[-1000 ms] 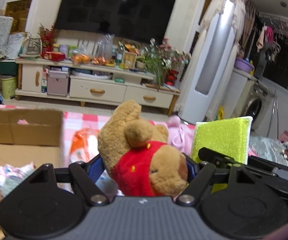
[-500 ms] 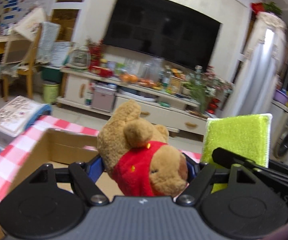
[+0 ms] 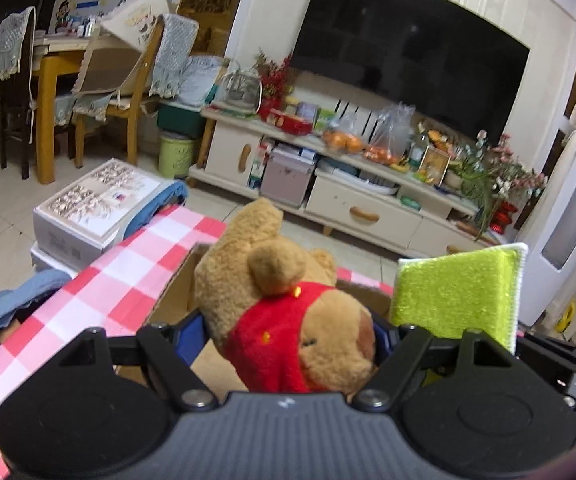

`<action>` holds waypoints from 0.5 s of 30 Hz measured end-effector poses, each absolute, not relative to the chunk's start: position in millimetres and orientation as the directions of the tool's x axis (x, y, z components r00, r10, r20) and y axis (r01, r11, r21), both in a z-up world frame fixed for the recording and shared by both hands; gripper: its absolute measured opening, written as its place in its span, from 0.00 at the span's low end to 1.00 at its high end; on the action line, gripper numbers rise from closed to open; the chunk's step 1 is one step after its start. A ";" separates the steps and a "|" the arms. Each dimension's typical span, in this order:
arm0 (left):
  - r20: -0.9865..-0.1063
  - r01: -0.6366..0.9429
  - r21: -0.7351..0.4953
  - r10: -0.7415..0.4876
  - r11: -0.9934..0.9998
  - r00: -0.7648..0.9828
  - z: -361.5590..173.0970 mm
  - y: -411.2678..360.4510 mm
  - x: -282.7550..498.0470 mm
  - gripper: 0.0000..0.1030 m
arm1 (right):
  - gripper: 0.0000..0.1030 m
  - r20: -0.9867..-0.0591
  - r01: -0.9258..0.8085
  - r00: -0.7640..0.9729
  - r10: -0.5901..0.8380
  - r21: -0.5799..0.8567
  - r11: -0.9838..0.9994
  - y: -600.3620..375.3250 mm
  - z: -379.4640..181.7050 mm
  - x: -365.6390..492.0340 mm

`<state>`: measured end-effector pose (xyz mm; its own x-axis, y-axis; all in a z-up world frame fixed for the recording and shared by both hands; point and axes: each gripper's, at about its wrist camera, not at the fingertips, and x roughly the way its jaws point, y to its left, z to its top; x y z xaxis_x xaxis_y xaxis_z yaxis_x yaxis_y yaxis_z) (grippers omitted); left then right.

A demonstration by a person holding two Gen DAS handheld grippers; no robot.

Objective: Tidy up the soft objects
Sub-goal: 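Carry bear and sponge over the cardboard box and open both tools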

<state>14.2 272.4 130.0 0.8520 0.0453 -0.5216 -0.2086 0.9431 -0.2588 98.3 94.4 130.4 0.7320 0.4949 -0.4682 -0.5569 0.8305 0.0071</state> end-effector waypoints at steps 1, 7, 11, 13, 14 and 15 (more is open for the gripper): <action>-0.533 -0.210 -0.258 0.043 0.943 0.845 128.0 272.4 15.8 0.75 | 0.33 -0.481 -0.562 0.724 0.495 0.006 0.827 97.3 128.9 100.1; -0.575 -0.226 -0.244 0.047 0.943 0.816 119.8 270.7 21.0 0.78 | 0.41 -0.529 -0.575 0.697 0.485 -0.007 0.818 94.9 120.2 96.5; -0.592 -0.231 -0.242 0.045 0.942 0.805 119.2 267.7 22.4 0.85 | 0.98 -0.512 -0.548 0.721 0.468 -0.006 0.837 88.0 123.2 87.6; -0.578 -0.224 -0.236 0.049 0.945 0.814 123.2 264.8 20.7 0.89 | 0.96 -0.496 -0.541 0.733 0.466 -0.009 0.841 84.0 124.7 82.3; -0.573 -0.222 -0.237 0.048 0.946 0.818 124.9 263.7 20.0 0.90 | 0.96 -0.489 -0.540 0.736 0.469 -0.006 0.841 83.4 126.3 79.6; -0.568 -0.223 -0.238 0.051 0.945 0.821 126.1 263.2 19.1 0.90 | 0.96 -0.480 -0.538 0.740 0.470 -0.003 0.843 81.6 128.1 76.3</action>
